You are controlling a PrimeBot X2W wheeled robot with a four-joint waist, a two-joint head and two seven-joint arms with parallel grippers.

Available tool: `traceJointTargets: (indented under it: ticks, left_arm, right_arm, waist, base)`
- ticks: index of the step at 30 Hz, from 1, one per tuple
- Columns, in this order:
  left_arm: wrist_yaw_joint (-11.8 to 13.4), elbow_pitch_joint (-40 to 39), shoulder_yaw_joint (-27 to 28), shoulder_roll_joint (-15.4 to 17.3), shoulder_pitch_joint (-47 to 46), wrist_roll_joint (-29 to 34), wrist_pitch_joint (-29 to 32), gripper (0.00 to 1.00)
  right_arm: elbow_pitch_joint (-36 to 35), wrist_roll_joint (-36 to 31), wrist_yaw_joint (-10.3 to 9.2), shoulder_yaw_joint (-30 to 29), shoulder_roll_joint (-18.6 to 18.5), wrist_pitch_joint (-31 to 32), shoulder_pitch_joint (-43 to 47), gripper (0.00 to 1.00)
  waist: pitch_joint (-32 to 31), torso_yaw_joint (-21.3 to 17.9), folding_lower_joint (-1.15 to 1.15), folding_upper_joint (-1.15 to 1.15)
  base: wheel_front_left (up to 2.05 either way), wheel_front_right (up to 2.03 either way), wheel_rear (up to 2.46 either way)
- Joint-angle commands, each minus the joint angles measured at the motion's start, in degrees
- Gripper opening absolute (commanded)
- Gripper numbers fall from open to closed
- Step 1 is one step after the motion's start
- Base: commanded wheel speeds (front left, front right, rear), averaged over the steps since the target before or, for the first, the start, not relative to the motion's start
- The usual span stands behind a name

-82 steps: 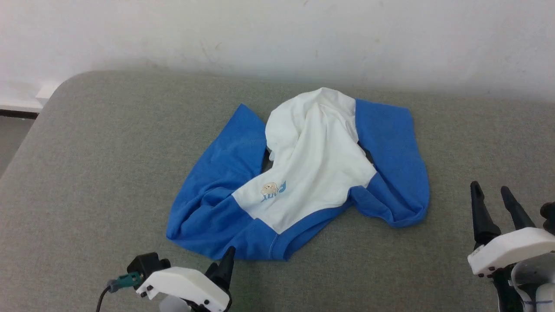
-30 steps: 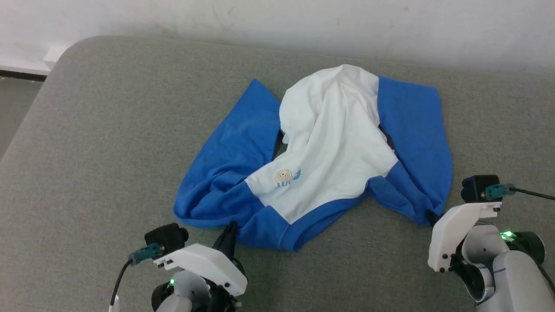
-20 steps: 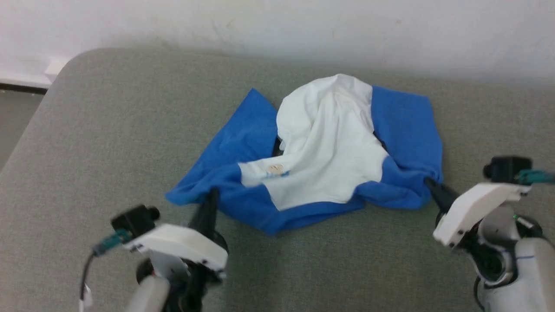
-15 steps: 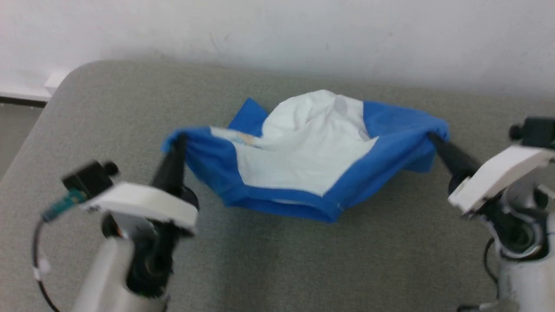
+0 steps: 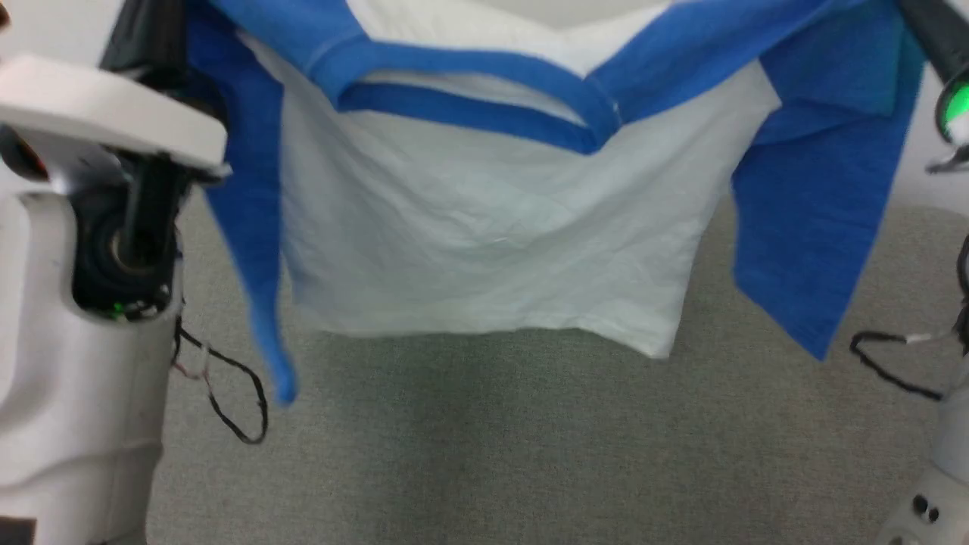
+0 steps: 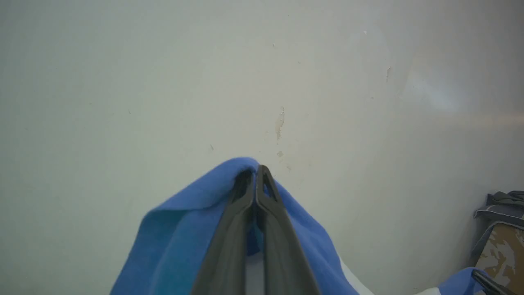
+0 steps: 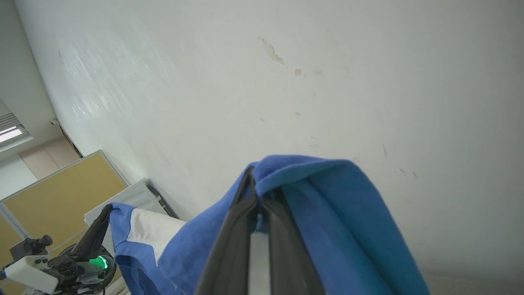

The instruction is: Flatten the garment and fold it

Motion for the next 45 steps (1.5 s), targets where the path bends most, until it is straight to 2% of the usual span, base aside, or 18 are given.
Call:
traceJointTargets:
  ticks: [1,8,16,22,30,34,39,45]
  left_arm:
    - [0.3,0.8,0.1,0.8,-2.1,0.7,0.5,0.0]
    - [0.6,7.2,-0.7,2.7,-10.4,1.8,3.8,0.0]
    - [0.6,17.2,-2.6,5.3,-19.3,4.2,7.2,0.0]
    - [1.1,24.1,-3.1,5.6,-28.0,6.6,5.9,0.0]
    - [-0.7,30.0,-1.6,4.1,-36.1,7.7,-2.8,0.0]
    - [-2.5,32.8,-1.8,3.2,-36.0,7.5,-5.4,0.0]
    - [-4.6,36.8,-2.7,1.5,-32.7,6.7,-7.3,0.0]
    - [-6.9,39.1,-3.9,0.1,-26.2,6.2,-9.4,0.0]
  right_arm:
    - [0.6,0.0,-0.04,-0.6,0.1,0.2,-2.0,0.0]
    - [5.9,-1.9,-0.04,-2.9,0.1,0.1,-10.6,0.0]
    - [19.8,-7.2,-0.04,-4.8,0.1,-1.8,-23.3,0.0]
    - [31.6,-11.2,-0.04,-1.6,0.1,-9.0,-35.9,0.0]
    - [42.6,-11.7,-0.04,4.3,0.1,-22.3,-48.2,0.0]
    - [45.9,-11.6,-0.04,6.1,0.1,-24.8,-48.1,0.0]
    - [47.7,-10.6,-0.04,7.3,0.1,-25.0,-43.2,0.0]
    - [44.7,-7.4,-0.04,7.1,0.1,-23.6,-34.2,0.0]
  waist:
    - [-0.7,-0.6,0.0,0.0]
    - [-0.4,-1.3,0.0,0.0]
    - [7.2,-2.6,0.0,0.0]
    - [15.4,-4.2,0.0,0.0]
    - [22.8,-5.2,0.0,0.0]
    - [24.8,-4.8,0.0,0.0]
    - [25.4,-4.2,0.0,0.0]
    - [23.2,-2.9,0.0,0.0]
  base:
    - [0.0,0.0,0.0]
    - [0.0,0.0,0.0]
    - [0.0,0.0,0.0]
    - [0.0,0.0,0.0]
    - [0.0,0.0,0.0]
    - [0.0,0.0,0.0]
    - [0.0,0.0,0.0]
    - [0.0,0.0,0.0]
